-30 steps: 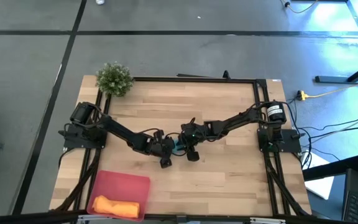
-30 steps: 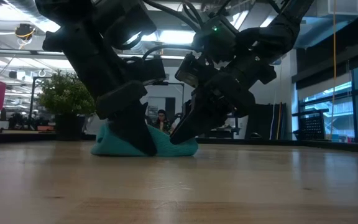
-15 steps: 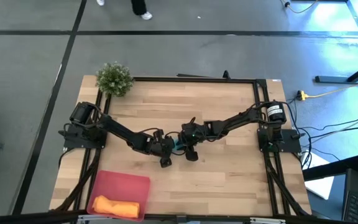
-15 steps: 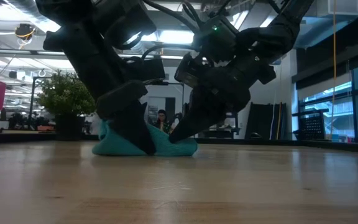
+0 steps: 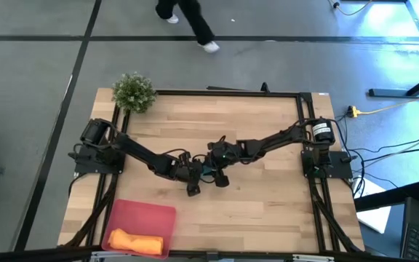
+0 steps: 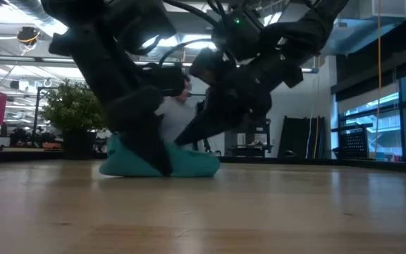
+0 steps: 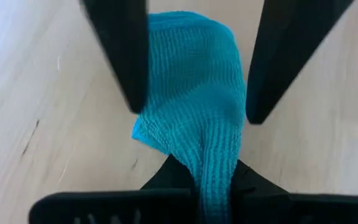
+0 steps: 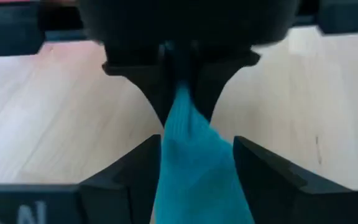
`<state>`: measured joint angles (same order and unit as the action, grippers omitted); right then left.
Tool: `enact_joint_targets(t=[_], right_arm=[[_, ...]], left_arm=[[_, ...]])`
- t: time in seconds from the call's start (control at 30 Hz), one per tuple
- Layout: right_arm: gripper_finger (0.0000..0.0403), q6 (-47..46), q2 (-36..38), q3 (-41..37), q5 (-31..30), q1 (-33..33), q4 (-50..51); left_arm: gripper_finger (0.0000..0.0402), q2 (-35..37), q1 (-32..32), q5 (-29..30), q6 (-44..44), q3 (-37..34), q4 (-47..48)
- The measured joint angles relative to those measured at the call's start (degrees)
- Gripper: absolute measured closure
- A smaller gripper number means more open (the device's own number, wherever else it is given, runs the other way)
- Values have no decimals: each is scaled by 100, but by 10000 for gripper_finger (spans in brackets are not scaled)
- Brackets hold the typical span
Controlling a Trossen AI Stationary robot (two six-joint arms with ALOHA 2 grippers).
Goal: Roll microfiber towels into tight, uniform cylinder then place into a basket
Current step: Put the blue microfiber cloth into the bin
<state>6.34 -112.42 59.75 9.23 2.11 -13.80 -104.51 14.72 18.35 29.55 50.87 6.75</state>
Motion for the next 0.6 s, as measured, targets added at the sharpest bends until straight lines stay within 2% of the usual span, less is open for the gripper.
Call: enact_joint_targets(t=[0.23,0.47,0.6], right_arm=[[196,791,328,317,316,0,919],[196,925,1340,329,-47,13,1965],[196,896,1912,332,-46,93,2409]], left_arm=[[388,591,11,-140,-2,-37,991],[388,1366,187,150,9,-31,2017],[388,1955,353,359,8,-22,2418]])
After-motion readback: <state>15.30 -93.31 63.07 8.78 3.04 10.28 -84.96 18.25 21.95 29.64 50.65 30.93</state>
